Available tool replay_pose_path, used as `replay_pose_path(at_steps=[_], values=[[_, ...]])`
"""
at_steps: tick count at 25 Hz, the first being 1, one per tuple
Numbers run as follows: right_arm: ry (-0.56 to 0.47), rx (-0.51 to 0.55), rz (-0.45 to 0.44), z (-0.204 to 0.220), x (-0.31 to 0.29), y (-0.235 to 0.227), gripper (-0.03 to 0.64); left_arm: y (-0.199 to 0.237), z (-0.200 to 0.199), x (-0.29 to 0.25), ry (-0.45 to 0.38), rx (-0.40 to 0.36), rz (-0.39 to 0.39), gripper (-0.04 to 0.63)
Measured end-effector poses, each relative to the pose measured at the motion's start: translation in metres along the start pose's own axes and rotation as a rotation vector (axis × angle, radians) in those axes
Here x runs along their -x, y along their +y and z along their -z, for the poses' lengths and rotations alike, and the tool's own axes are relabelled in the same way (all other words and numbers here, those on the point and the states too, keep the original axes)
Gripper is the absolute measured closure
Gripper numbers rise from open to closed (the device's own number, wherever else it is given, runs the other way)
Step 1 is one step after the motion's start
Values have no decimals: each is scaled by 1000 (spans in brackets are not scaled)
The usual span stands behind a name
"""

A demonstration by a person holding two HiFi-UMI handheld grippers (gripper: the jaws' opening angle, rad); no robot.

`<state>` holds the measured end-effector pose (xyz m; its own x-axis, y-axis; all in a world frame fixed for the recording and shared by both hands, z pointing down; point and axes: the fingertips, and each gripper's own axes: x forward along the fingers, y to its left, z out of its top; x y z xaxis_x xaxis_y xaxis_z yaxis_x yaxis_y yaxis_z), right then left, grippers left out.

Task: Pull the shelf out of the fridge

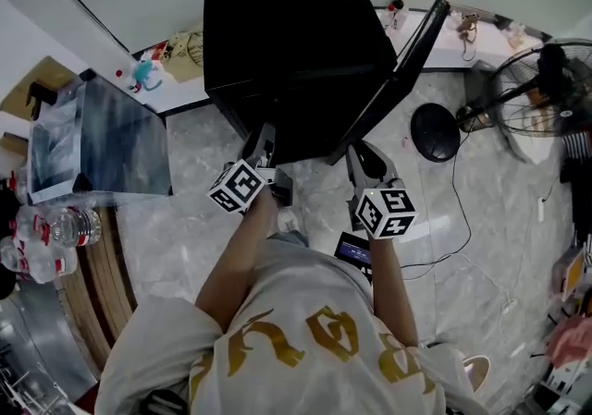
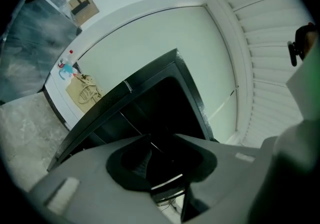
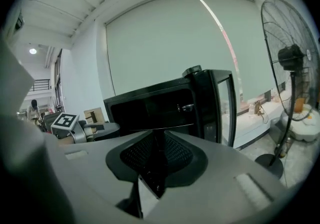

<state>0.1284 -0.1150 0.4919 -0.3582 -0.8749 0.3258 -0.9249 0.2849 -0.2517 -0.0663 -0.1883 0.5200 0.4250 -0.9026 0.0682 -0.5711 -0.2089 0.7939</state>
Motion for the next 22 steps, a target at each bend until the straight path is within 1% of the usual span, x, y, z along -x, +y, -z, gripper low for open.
replay_pose_path(at_steps=[6, 10, 14, 18, 22], values=[[49, 38, -19, 0, -45, 12, 526, 39, -10, -37, -11, 179, -21, 494], [68, 49, -26, -1, -60, 16, 522, 55, -9, -51, -25, 268, -32, 488], [76, 54, -36, -6, -74, 11, 523, 61, -11, -62, -66, 340, -33, 486], [98, 64, -73, -4, -87, 8, 523, 71, -12, -71, -116, 419, -43, 474], [112, 71, -105, -4, -99, 4, 525, 77, -17, -82, -154, 452, -40, 471]])
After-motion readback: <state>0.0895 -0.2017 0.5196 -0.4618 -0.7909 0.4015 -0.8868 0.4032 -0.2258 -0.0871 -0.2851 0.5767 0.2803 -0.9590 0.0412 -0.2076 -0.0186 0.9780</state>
